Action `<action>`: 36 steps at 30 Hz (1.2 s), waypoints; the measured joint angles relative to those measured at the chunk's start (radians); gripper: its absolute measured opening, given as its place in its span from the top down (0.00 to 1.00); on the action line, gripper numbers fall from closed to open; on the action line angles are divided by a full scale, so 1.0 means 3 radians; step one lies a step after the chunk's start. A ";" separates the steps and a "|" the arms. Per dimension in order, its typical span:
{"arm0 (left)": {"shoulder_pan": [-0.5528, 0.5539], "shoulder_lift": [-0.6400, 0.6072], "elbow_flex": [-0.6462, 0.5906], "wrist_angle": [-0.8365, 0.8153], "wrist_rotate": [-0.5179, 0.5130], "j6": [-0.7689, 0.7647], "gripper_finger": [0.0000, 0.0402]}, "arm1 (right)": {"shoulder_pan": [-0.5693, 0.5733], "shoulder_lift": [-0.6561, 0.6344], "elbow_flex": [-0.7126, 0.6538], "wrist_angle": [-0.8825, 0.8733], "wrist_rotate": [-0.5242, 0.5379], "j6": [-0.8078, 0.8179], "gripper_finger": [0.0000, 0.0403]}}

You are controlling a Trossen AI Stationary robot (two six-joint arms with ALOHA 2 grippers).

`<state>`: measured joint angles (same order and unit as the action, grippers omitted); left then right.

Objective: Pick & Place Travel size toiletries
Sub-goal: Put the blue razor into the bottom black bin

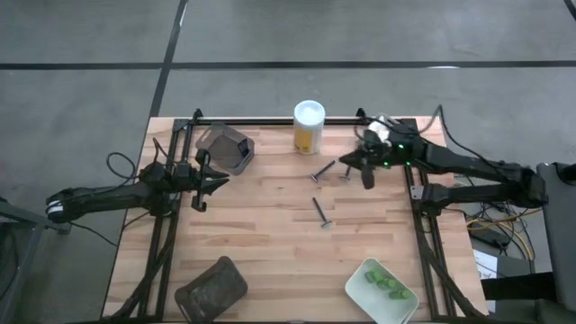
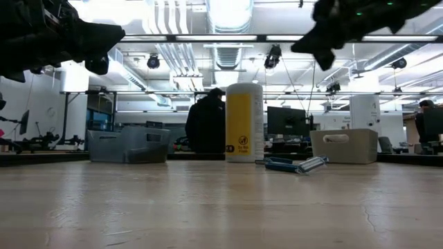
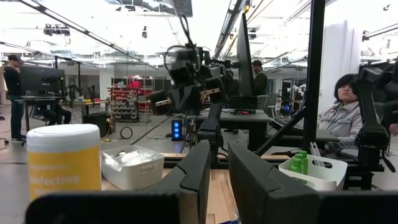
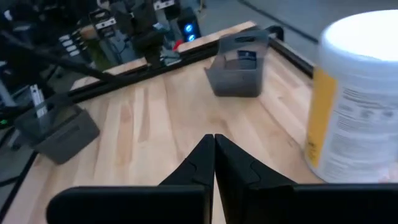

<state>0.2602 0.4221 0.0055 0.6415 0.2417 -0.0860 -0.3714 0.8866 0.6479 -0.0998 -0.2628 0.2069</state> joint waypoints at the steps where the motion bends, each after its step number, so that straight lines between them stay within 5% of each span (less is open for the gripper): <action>1: 0.0001 0.0000 0.0000 0.0000 0.0000 0.0000 0.84 | 0.0001 -0.0114 -0.0076 -0.0011 0.0024 0.0003 0.98; 12: 0.0000 0.0000 0.0000 0.0000 0.0001 0.0000 0.84 | -0.0003 -0.0951 -0.0624 -0.0198 0.0054 0.0363 0.98; 20: 0.0000 0.0000 0.0000 0.0000 0.0000 0.0000 0.84 | -0.0002 -0.1447 -0.1056 -0.0229 0.0189 0.0148 0.98; 27: 0.0000 0.0000 0.0000 0.0000 0.0000 0.0000 0.84 | 0.0134 -0.1912 -0.1456 0.0293 0.0154 -0.0380 0.98; 36: 0.0001 0.0000 0.0000 0.0000 0.0000 0.0000 0.84 | 0.0440 -0.2372 -0.2052 0.1033 0.0133 -0.0235 0.98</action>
<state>0.2603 0.4221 0.0055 0.6415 0.2417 -0.0860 -0.2395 0.1750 0.0324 0.2101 -0.2229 0.1362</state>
